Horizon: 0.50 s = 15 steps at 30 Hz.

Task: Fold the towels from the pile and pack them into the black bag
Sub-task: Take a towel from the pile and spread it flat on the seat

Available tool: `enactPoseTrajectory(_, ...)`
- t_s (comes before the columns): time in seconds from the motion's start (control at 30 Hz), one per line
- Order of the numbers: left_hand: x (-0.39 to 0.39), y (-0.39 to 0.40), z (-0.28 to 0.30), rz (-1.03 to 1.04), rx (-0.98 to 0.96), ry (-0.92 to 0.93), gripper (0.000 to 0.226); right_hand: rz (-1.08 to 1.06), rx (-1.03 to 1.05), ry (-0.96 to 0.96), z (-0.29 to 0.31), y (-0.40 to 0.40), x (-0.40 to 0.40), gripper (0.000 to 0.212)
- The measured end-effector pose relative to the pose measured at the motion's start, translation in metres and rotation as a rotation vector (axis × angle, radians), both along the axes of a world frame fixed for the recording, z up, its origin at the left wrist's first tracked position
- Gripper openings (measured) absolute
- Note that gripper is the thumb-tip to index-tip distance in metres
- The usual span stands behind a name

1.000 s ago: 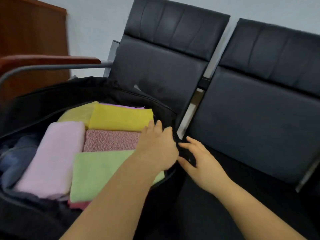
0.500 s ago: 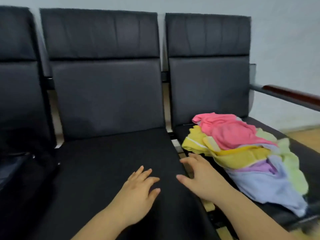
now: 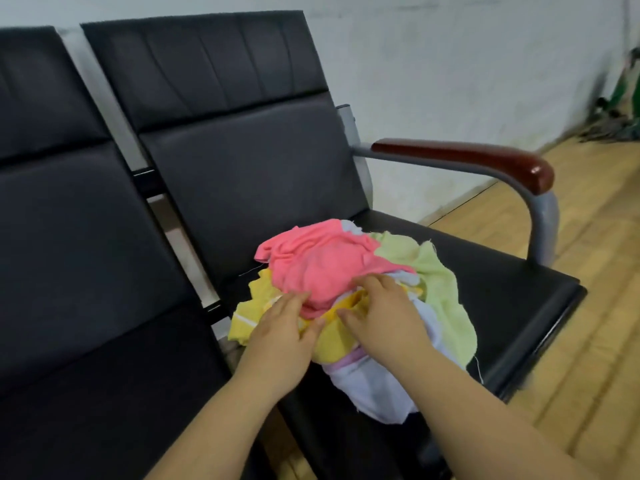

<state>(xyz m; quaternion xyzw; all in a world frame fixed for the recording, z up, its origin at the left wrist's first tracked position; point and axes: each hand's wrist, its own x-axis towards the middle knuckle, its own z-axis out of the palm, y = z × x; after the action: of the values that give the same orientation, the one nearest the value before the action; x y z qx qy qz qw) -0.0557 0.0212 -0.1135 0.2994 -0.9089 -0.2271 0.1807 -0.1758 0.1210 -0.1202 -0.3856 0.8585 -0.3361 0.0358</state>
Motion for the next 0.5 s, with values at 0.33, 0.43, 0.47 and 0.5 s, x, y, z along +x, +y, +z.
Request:
enactPoseTrajectory(0.33, -0.031, -0.034, -0.013, 0.127, -0.051, -0.069, 0.026, -0.156, 0.057, 0.007, -0.014, -0.03, -0.018, 0.051)
enactPoseTrajectory(0.43, -0.035, -0.036, -0.012, 0.123, -0.16, -0.129, 0.017, -0.179, 0.044, 0.034, -0.019, -0.036, -0.024, 0.036)
enactPoseTrajectory(0.47, -0.035, -0.038, -0.013, 0.127, -0.125, -0.093, 0.024, -0.192, 0.011, 0.041, -0.02, -0.038, -0.025, 0.031)
enactPoseTrajectory(0.5, -0.035, -0.04, -0.011, 0.136, -0.018, -0.002, 0.027, -0.208, -0.014, 0.045, -0.02, -0.04, -0.026, 0.03)
